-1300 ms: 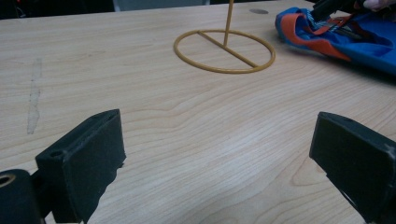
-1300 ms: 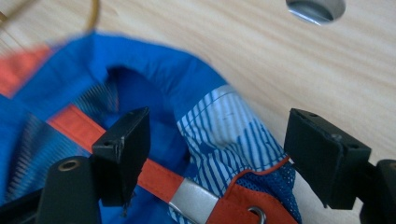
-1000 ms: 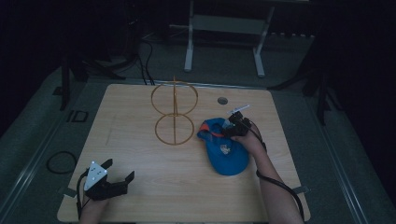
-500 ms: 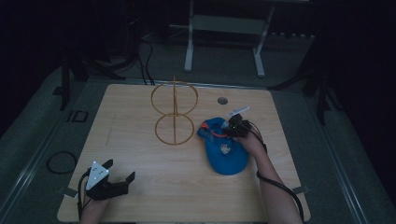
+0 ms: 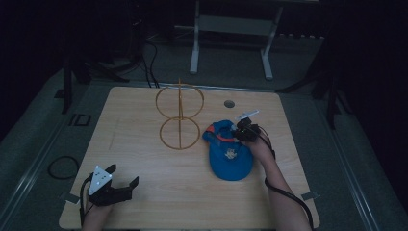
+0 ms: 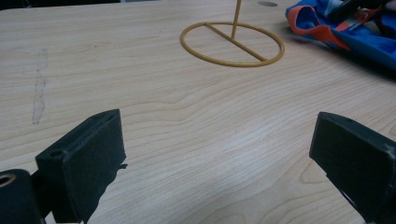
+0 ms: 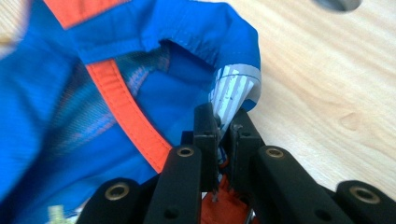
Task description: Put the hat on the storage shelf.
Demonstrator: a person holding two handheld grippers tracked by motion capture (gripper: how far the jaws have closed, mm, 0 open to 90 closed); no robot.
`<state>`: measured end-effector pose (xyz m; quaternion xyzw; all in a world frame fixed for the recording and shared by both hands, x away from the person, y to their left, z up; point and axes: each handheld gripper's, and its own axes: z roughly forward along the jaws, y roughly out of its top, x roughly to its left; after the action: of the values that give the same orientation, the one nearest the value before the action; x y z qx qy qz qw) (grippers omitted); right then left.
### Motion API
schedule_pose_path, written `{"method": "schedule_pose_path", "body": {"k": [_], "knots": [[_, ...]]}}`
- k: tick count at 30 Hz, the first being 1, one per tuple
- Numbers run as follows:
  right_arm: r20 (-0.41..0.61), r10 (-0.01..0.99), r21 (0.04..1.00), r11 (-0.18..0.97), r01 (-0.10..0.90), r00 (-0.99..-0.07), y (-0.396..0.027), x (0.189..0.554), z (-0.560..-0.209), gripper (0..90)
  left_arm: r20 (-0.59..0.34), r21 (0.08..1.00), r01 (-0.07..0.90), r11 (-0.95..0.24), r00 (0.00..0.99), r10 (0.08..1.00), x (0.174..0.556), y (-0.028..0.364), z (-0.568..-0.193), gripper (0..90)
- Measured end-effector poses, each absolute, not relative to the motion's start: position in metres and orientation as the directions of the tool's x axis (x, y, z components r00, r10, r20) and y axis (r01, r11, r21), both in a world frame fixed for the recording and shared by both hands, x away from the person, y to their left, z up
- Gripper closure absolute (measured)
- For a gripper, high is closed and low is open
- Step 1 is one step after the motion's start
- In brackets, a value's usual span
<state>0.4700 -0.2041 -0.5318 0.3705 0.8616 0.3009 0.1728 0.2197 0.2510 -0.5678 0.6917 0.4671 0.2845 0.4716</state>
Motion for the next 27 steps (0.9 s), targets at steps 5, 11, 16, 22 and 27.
{"method": "schedule_pose_path", "body": {"k": [5,11,16,22,27], "knots": [[-0.066,0.759,0.710,0.492,0.504,-0.648,-0.213,0.457,-0.508,84.5,-0.048,0.917,0.381,-0.118,0.400,0.915,0.220,0.250,-0.568,3.7],[-0.069,0.763,0.778,0.444,0.444,-0.643,-0.221,0.441,-0.476,84.6,-0.048,0.911,0.392,-0.124,0.401,0.915,0.221,0.249,-0.567,3.7],[-0.094,0.755,0.819,0.429,0.381,-0.649,-0.224,0.424,-0.449,84.6,-0.063,0.910,0.399,-0.112,0.400,0.915,0.221,0.248,-0.564,3.8],[-0.115,0.742,0.856,0.411,0.313,-0.661,-0.225,0.404,-0.419,84.7,-0.060,0.907,0.404,-0.120,0.405,0.912,0.223,0.242,-0.556,3.8],[-0.133,0.730,0.874,0.405,0.267,-0.671,-0.225,0.386,-0.404,84.7,-0.063,0.901,0.412,-0.138,0.439,0.896,0.227,0.233,-0.544,3.8]]}}
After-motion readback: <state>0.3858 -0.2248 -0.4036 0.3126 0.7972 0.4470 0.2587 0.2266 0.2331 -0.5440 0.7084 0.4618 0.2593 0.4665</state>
